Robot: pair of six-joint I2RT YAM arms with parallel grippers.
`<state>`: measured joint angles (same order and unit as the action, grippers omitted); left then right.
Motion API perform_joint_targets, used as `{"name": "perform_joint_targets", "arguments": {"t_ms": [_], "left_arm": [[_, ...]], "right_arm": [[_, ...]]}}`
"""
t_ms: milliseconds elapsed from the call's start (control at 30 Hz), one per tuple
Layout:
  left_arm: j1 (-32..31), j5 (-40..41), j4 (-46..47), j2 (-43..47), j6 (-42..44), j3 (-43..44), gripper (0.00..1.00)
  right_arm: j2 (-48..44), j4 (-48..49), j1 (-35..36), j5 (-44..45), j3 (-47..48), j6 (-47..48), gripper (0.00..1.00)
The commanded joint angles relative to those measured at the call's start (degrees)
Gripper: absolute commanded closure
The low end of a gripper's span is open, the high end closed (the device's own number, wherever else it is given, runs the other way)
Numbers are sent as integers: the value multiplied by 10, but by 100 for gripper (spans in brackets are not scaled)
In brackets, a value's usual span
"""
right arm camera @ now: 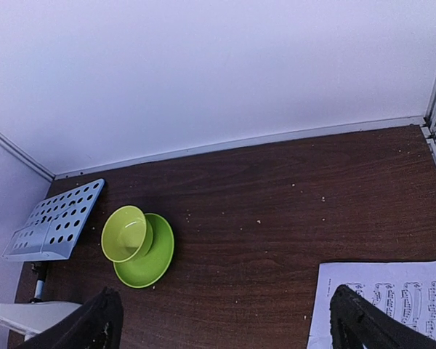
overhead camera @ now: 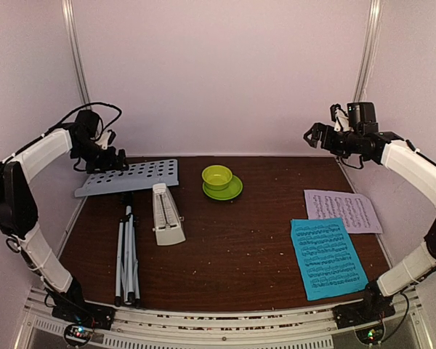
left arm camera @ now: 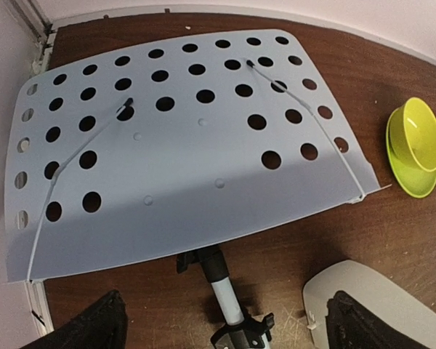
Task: Set up the instrument practice props
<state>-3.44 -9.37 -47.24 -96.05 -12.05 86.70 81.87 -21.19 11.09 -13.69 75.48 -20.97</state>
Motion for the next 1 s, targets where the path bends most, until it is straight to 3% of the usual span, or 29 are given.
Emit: {"name": "perform_joint_targets", "arguments": {"t_ms": [0,167,433,967], "left_arm": [[12,-30,-21,-47,98,61,2],[18,-131,-94,-121,208,109,3],[18,-212,-131,-162,321,138,5],[18,-156,-165,-197,424,155,46]], "right_arm": [[-9,22,-6,-51,-3,3,0],[-7,19,-5,-75,-6,9,0],[-9,35,-5,-94,-9,4,0],[14,43,-7,-123,21,-9,0]]}}
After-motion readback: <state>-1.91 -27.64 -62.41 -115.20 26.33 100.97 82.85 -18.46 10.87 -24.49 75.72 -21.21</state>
